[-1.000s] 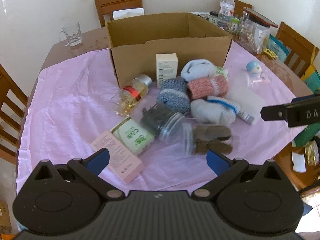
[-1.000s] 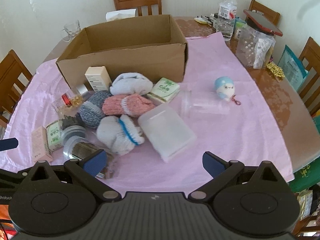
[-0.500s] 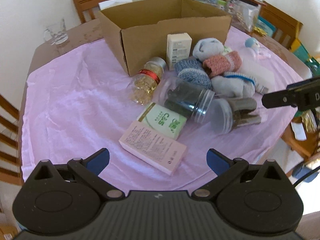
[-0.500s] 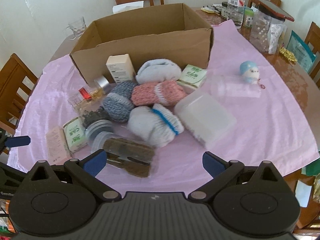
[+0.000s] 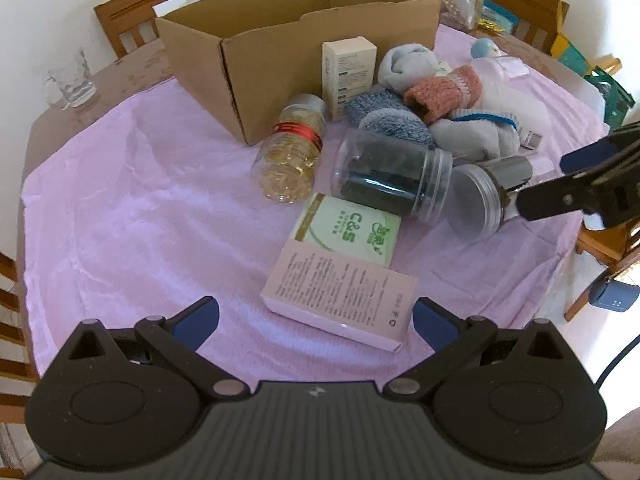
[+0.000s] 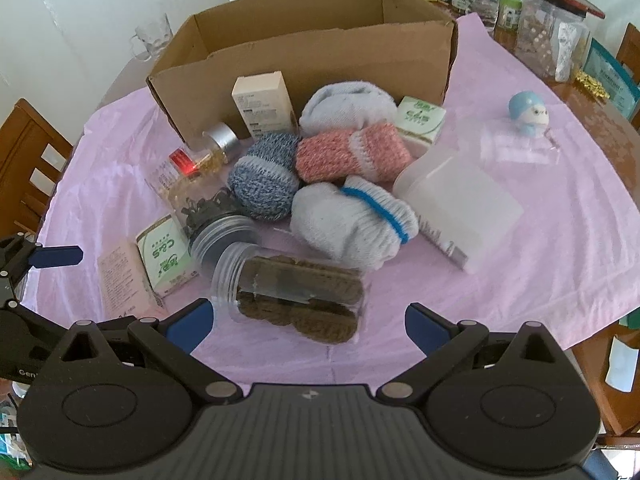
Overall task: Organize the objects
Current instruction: 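Move both grippers toward the items piled in front of the cardboard box, then grasp the clear cookie jar with the right gripper while the left gripper grasps the pink card box, then carry both items over the cardboard box and open both grippers to drop them, then withdraw both grippers from the box back toward the remaining items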
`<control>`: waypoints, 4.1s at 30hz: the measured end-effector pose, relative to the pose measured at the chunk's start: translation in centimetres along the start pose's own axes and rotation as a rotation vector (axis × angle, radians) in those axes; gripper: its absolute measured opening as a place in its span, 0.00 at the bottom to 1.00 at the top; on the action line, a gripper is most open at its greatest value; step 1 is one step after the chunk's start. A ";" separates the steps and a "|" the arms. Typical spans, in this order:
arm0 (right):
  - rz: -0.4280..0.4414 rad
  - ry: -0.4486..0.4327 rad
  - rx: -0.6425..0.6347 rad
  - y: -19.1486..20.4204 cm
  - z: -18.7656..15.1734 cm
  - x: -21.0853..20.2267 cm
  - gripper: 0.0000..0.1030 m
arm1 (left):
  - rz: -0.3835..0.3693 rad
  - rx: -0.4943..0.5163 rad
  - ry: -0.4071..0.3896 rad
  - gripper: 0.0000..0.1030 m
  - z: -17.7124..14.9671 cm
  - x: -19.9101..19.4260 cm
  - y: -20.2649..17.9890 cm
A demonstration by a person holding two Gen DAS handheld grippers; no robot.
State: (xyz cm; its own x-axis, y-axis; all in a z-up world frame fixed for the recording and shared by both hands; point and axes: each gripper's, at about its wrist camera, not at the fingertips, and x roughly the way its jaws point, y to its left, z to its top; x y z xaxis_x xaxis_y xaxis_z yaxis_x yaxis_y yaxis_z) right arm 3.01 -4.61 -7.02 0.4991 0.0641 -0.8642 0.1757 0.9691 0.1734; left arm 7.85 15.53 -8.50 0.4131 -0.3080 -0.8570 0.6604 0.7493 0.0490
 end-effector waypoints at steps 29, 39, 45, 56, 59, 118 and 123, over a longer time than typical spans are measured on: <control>-0.086 0.002 0.024 2.0 0.6 2.5 0.92 | -0.149 0.064 -0.038 0.83 0.6 1.8 0.7; -0.112 0.020 -0.006 2.1 1.0 1.8 0.92 | -0.151 0.031 -0.021 0.82 0.9 1.2 1.1; -0.101 0.010 -0.056 2.5 2.0 -0.3 0.92 | -0.149 0.003 -0.002 0.82 1.8 -0.4 1.6; -0.040 -0.073 -0.164 1.5 7.2 -3.4 0.92 | -0.083 -0.067 -0.049 0.82 6.8 -4.1 2.6; -0.013 -0.097 -0.207 1.0 9.3 -3.8 0.92 | -0.051 -0.085 -0.085 0.82 8.9 -4.8 2.9; 0.127 -0.114 -0.439 -4.3 18.1 0.8 1.00 | 0.211 -0.338 -0.134 0.95 20.8 1.1 3.4; 0.129 -0.115 -0.423 -4.3 16.4 0.3 1.00 | 0.210 -0.351 -0.145 0.95 18.6 0.0 2.9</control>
State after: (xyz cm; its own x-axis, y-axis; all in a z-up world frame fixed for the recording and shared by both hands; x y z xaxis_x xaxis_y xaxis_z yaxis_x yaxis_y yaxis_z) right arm 16.33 -12.65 -0.22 0.5889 0.1870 -0.7863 -0.2444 0.9685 0.0473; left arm 21.38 6.81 1.17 0.6164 -0.1881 -0.7647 0.3098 0.9507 0.0159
